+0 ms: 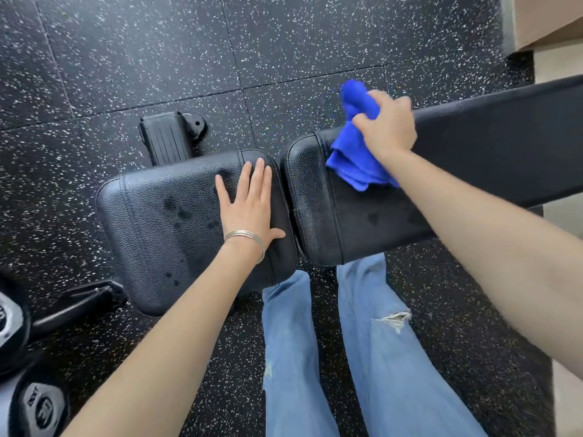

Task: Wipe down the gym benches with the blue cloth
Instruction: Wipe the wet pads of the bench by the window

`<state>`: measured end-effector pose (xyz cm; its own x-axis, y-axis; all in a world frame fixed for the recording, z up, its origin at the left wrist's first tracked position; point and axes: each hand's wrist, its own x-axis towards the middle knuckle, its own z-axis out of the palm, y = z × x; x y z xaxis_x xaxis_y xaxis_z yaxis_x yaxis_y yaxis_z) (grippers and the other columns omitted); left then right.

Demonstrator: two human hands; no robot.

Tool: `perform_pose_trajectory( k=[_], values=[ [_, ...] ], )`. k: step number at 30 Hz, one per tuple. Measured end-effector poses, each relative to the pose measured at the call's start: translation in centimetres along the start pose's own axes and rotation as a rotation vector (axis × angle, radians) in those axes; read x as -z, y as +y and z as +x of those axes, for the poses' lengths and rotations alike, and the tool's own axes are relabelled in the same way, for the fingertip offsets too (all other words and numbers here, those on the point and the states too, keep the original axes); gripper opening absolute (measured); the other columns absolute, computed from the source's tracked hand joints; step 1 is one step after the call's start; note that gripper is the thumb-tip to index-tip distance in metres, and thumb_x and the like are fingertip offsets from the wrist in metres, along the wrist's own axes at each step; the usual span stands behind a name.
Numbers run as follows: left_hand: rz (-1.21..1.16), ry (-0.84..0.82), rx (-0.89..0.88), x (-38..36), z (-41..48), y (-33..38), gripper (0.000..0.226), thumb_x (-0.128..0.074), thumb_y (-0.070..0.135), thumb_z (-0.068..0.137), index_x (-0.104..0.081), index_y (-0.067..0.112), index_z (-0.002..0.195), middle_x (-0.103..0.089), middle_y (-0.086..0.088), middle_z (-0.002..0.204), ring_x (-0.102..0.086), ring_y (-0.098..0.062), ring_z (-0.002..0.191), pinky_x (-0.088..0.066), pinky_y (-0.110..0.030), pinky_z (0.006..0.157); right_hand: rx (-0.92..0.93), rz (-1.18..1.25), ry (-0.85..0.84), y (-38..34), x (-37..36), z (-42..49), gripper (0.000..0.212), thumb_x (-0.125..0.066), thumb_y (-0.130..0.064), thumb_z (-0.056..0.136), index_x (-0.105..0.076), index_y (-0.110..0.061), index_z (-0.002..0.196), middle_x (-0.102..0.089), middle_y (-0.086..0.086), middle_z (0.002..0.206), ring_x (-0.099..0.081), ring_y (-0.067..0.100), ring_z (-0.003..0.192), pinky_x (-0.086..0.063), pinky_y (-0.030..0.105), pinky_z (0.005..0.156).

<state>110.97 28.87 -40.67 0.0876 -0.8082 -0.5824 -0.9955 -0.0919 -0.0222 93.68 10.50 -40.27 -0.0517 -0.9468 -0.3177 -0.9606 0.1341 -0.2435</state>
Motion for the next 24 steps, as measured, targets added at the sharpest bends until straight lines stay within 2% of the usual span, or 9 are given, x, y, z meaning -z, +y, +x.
perform_pose_trajectory(
  k=[2,4,10,13,17,20,24],
  values=[
    [-0.003,0.003,-0.002,0.0,0.0,-0.1,0.12,-0.056,0.071,0.072,0.015,0.013,0.148,0.016,0.0,0.158,0.011,-0.019,0.147,0.0,-0.061,0.113,-0.137,-0.013,0.005,0.6,0.5,1.3,0.045,-0.053,-0.039,0.085,-0.048,-0.034,0.129,-0.043,0.012,0.128,-0.049,0.033,0.115,-0.041,0.038,0.091],
    [-0.005,0.007,0.004,-0.1,0.0,0.0,0.12,-0.057,0.071,0.071,0.015,0.013,0.148,0.015,0.0,0.158,0.01,-0.019,0.147,-0.001,-0.061,0.113,-0.154,-0.037,-0.001,0.0,0.4,1.3,0.043,-0.052,-0.04,0.087,-0.048,-0.032,0.13,-0.042,0.012,0.129,-0.049,0.034,0.115,-0.041,0.037,0.092],
    [0.004,0.012,0.024,-0.1,-0.1,0.3,0.121,-0.06,0.069,0.07,0.014,0.013,0.149,0.014,0.0,0.159,0.009,-0.018,0.147,-0.001,-0.061,0.112,0.085,-0.077,-0.116,-5.4,-2.7,-1.5,0.045,-0.053,-0.041,0.087,-0.048,-0.033,0.131,-0.044,0.013,0.127,-0.052,0.034,0.111,-0.041,0.035,0.092],
    [0.003,0.018,0.028,-0.2,-0.1,0.3,0.121,-0.061,0.069,0.069,0.012,0.013,0.149,0.012,0.001,0.159,0.007,-0.017,0.147,-0.001,-0.061,0.112,0.23,-0.12,-0.089,-6.8,-3.9,-2.9,0.043,-0.054,-0.042,0.086,-0.05,-0.032,0.128,-0.044,0.01,0.124,-0.05,0.031,0.109,-0.041,0.034,0.088],
    [0.009,0.026,0.044,-0.2,0.1,0.4,0.123,-0.063,0.068,0.067,0.01,0.013,0.149,0.009,0.001,0.159,0.005,-0.017,0.147,-0.002,-0.06,0.113,0.259,-0.037,-0.019,-5.3,-4.0,-4.0,0.043,-0.055,-0.039,0.082,-0.053,-0.033,0.125,-0.046,0.006,0.117,-0.049,0.028,0.103,-0.042,0.032,0.081],
    [-0.002,0.039,0.052,-0.4,0.2,0.6,0.125,-0.068,0.064,0.063,0.007,0.014,0.15,0.006,0.001,0.159,0.002,-0.016,0.147,-0.003,-0.06,0.114,0.363,-0.028,0.001,-3.3,-4.2,-5.9,0.041,-0.056,-0.038,0.079,-0.056,-0.033,0.12,-0.047,0.005,0.112,-0.049,0.025,0.098,-0.04,0.029,0.074],
    [-0.035,0.074,0.056,-0.8,0.1,0.3,0.126,-0.07,0.061,0.059,0.004,0.016,0.151,0.003,0.002,0.16,0.001,-0.016,0.147,-0.003,-0.061,0.113,0.471,0.011,0.059,0.2,-5.6,-10.2,0.039,-0.059,-0.032,0.071,-0.066,-0.027,0.109,-0.054,0.008,0.096,-0.052,0.026,0.079,-0.041,0.029,0.064]
  ],
)
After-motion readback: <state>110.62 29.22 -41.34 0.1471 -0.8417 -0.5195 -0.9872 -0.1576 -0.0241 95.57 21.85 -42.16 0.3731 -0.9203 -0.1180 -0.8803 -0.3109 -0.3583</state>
